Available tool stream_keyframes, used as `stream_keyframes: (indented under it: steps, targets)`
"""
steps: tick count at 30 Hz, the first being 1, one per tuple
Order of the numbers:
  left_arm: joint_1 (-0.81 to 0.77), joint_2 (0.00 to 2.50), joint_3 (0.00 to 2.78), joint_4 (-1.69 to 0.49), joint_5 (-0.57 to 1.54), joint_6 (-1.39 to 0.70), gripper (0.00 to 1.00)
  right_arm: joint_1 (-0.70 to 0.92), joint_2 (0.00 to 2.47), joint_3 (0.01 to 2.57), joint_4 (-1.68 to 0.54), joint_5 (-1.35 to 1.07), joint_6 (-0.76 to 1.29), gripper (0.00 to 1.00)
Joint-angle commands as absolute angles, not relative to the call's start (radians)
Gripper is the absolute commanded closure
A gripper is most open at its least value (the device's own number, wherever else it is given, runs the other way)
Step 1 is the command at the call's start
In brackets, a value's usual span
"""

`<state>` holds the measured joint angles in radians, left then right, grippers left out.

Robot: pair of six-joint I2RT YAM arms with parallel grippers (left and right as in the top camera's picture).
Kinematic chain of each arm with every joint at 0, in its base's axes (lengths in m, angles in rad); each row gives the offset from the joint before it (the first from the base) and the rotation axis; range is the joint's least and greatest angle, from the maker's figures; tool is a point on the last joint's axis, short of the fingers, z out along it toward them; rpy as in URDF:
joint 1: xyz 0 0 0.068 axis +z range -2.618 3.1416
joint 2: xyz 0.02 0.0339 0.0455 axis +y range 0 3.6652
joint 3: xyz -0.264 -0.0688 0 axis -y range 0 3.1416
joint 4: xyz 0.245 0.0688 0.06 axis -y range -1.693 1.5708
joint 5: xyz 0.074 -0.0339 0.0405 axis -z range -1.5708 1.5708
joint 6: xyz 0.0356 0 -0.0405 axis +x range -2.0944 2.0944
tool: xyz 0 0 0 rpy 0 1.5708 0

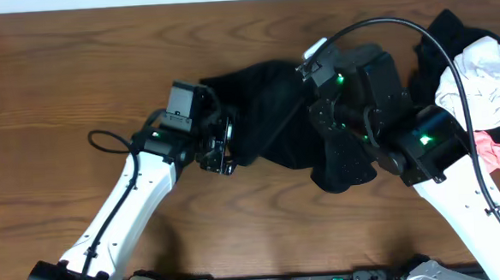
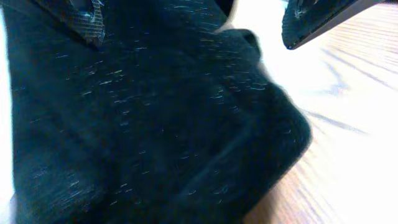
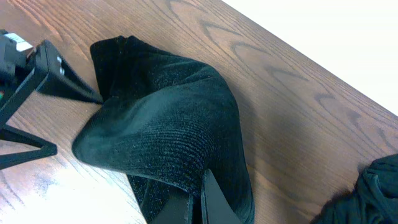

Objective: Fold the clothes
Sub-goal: 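Reach the left gripper to the garment's left edge and grasp it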

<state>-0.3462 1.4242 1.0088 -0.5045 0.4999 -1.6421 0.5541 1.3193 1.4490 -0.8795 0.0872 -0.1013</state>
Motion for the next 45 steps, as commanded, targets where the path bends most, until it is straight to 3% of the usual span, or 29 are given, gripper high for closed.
stream_keyframes:
  steps: [1, 6, 17, 23, 27, 39, 43, 44, 45]
  targets:
    - [-0.342, 1.411, 1.018, -0.466, 0.526, -1.799, 0.09, 0.568, 1.315, 1.459, -0.876, 0.101, -0.083, 0.99]
    - [-0.363, 1.414, 1.018, -0.471, 0.414, -1.819, 0.11, 0.568, 1.315, 1.459, -0.876, 0.101, -0.083, 0.99]
    - [-0.533, 1.426, 1.016, -0.523, 0.398, -1.820, 0.14, 0.568, 1.315, 1.459, -0.881, 0.101, -0.083, 0.99]
    - [-0.572, 1.462, 0.994, -0.518, 0.323, -1.900, 0.26, 0.568, 1.315, 1.459, -0.883, 0.100, -0.056, 0.99]
    - [-0.572, 1.516, 0.989, -0.469, 0.347, -1.928, 0.36, 0.570, 1.315, 1.459, -0.884, 0.101, -0.056, 0.99]
    - [-0.572, 1.562, 0.989, -0.110, 0.385, -2.087, 0.41, 0.570, 1.315, 1.459, -0.883, 0.101, -0.052, 0.99]
    - [-0.572, 1.562, 0.989, -0.063, 0.384, -2.085, 0.41, 0.570, 1.315, 1.459, -0.882, 0.101, -0.052, 0.99]
    - [-0.572, 1.562, 0.989, -0.064, 0.385, -2.084, 0.26, 0.570, 1.315, 1.459, -0.881, 0.101, -0.052, 0.99]
    - [-0.574, 1.562, 0.989, -0.071, 0.384, -2.045, 0.21, 0.570, 1.315, 1.459, -0.880, 0.101, -0.053, 0.99]
